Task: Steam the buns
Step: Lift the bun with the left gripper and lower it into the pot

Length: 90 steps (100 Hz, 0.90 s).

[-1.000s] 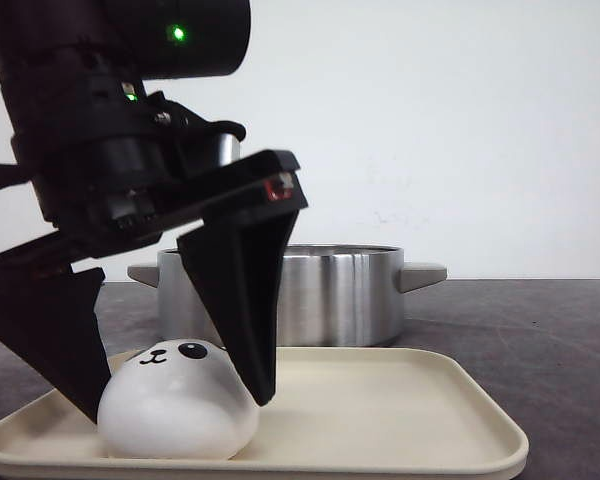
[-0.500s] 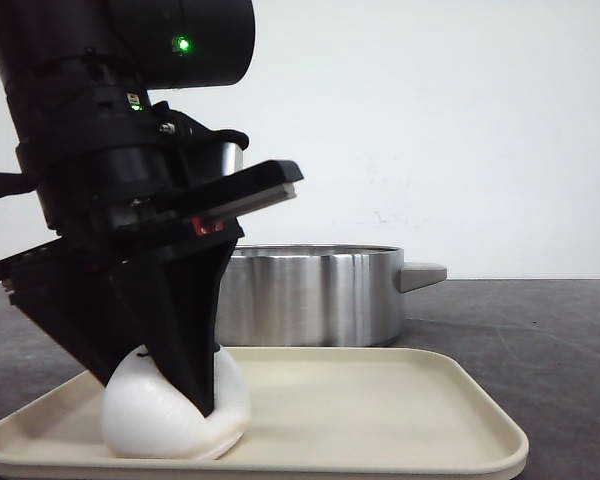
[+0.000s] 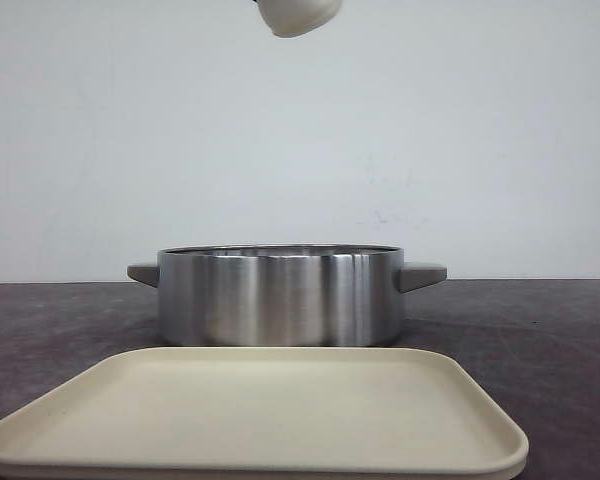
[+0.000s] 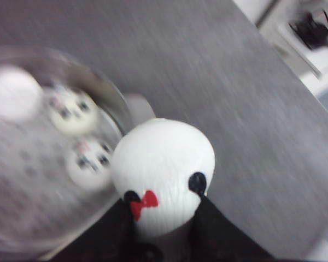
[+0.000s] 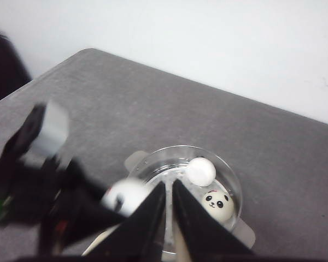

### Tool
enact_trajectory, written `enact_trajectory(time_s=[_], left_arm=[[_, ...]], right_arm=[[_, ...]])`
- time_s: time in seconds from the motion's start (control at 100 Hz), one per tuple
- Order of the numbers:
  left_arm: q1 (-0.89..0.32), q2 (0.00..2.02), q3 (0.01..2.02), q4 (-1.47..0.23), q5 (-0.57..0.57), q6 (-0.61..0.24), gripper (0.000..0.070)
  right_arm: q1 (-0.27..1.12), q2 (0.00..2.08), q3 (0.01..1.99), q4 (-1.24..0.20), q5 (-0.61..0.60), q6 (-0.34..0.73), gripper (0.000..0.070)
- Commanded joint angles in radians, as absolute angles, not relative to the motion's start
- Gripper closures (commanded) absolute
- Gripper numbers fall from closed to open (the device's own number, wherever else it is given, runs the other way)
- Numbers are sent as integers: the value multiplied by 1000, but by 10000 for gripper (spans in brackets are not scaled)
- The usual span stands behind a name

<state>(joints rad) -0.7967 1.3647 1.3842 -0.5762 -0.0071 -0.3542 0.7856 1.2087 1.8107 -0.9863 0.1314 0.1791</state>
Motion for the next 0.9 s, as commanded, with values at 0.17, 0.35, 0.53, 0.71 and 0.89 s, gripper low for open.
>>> enact_trajectory(time_s=[0.17, 0.35, 0.53, 0.71, 0.89], left_arm=[[-688, 1496, 1420, -533, 0, -314, 690], [-627, 1631, 1420, -559, 0, -299, 690], [-607, 1752, 1420, -554, 0, -299, 689], [-605, 1832, 1420, -556, -1, -275, 670], [-605, 1865, 1420, -564, -2, -271, 540]], right_arm=[[797, 1221, 1831, -981, 131, 168, 688], [797, 1221, 1831, -981, 131, 167, 688], [797, 1221, 1831, -987, 131, 168, 688], [797, 1221, 1831, -1028, 131, 169, 688], [797, 1219, 1831, -1052, 131, 172, 688]])
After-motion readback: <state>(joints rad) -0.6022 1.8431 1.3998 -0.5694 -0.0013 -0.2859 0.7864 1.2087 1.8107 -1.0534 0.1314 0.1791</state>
